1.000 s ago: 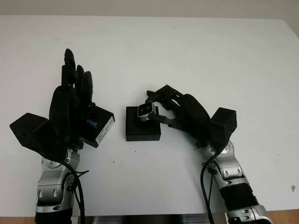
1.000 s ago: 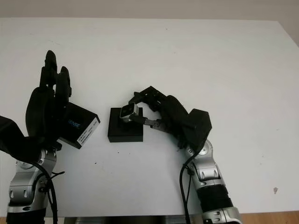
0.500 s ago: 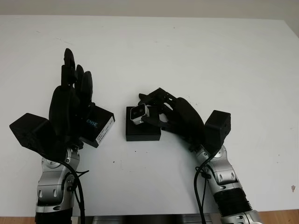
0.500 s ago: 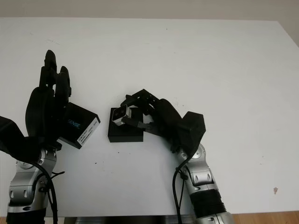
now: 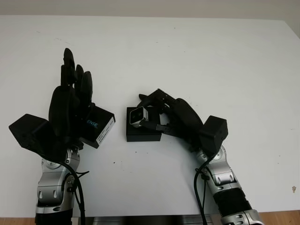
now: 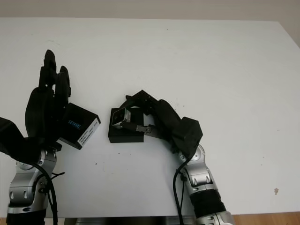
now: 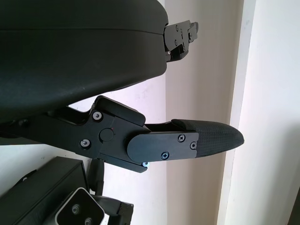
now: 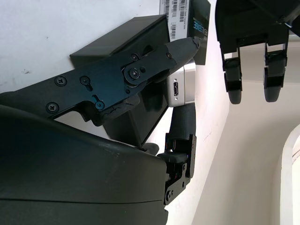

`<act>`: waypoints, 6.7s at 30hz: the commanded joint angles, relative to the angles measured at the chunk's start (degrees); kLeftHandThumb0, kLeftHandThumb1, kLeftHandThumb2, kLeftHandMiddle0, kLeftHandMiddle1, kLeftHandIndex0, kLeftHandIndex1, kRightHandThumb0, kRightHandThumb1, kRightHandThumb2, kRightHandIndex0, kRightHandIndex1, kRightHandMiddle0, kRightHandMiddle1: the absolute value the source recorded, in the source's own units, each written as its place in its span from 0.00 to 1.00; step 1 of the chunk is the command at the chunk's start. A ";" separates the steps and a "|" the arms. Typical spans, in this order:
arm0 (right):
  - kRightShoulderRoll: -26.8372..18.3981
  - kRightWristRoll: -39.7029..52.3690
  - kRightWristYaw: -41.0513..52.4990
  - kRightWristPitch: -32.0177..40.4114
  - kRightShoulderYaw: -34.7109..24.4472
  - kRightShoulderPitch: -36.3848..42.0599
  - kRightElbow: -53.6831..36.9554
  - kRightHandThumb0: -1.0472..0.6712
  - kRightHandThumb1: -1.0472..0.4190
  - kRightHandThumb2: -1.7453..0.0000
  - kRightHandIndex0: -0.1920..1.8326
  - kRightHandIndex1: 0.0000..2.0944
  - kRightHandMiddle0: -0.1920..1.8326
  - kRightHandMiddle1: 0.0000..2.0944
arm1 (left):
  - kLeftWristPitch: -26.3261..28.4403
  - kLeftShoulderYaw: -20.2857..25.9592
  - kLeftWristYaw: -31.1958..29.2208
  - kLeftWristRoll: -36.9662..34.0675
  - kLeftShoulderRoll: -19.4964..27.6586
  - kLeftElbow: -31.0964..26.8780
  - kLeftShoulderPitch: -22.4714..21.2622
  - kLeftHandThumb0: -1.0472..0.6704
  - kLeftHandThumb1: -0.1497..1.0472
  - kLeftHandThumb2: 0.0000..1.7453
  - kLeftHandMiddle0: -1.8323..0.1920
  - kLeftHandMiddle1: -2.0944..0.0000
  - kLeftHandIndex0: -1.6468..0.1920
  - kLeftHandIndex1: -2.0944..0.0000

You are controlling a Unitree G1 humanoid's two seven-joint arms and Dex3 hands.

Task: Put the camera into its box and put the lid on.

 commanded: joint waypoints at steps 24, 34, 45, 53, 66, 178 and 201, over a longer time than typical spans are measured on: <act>-7.60 -14.53 -2.70 -5.45 5.21 1.24 -3.07 0.26 0.07 0.97 0.16 0.06 0.20 0.48 | 0.09 0.13 -0.24 0.31 0.50 -1.05 0.67 0.16 1.00 0.28 1.00 1.00 1.00 1.00; -12.31 -20.64 -4.09 -7.77 7.13 1.87 -9.03 0.18 0.09 0.97 0.00 0.00 0.09 0.16 | -0.17 0.14 -0.20 0.41 0.49 -0.96 0.80 0.15 1.00 0.27 1.00 1.00 1.00 1.00; -15.05 -18.77 -4.01 -3.03 3.02 0.07 -18.08 0.16 0.08 0.97 0.00 0.00 0.00 0.05 | -0.24 0.19 -0.44 0.17 0.52 -1.10 0.94 0.16 1.00 0.27 1.00 1.00 1.00 1.00; -14.88 -17.44 -6.85 -2.06 -0.91 -3.09 -20.80 0.17 0.07 0.96 0.00 0.00 0.03 0.05 | -0.19 0.11 -0.05 0.60 0.35 -1.03 0.90 0.16 1.00 0.27 1.00 1.00 1.00 1.00; -18.17 -28.88 -13.65 -13.40 3.75 -2.62 -18.85 0.19 0.00 0.76 0.08 0.04 0.09 0.11 | 0.27 0.24 0.22 0.55 0.22 -1.57 0.91 0.16 1.00 0.27 1.00 1.00 1.00 1.00; -5.87 1.58 -9.94 12.20 -6.30 -2.44 -19.99 0.14 0.00 0.65 0.07 0.03 0.03 0.12 | -5.02 -0.08 -33.84 8.61 40.18 11.38 -12.27 0.06 0.93 0.03 1.00 1.00 1.00 1.00; -5.17 8.91 -7.88 15.62 -10.60 -3.32 -19.39 0.18 0.00 0.62 0.04 0.02 0.01 0.09 | -32.93 -20.50 -47.87 38.61 53.12 17.70 -23.19 0.15 0.78 0.03 1.00 1.00 1.00 1.00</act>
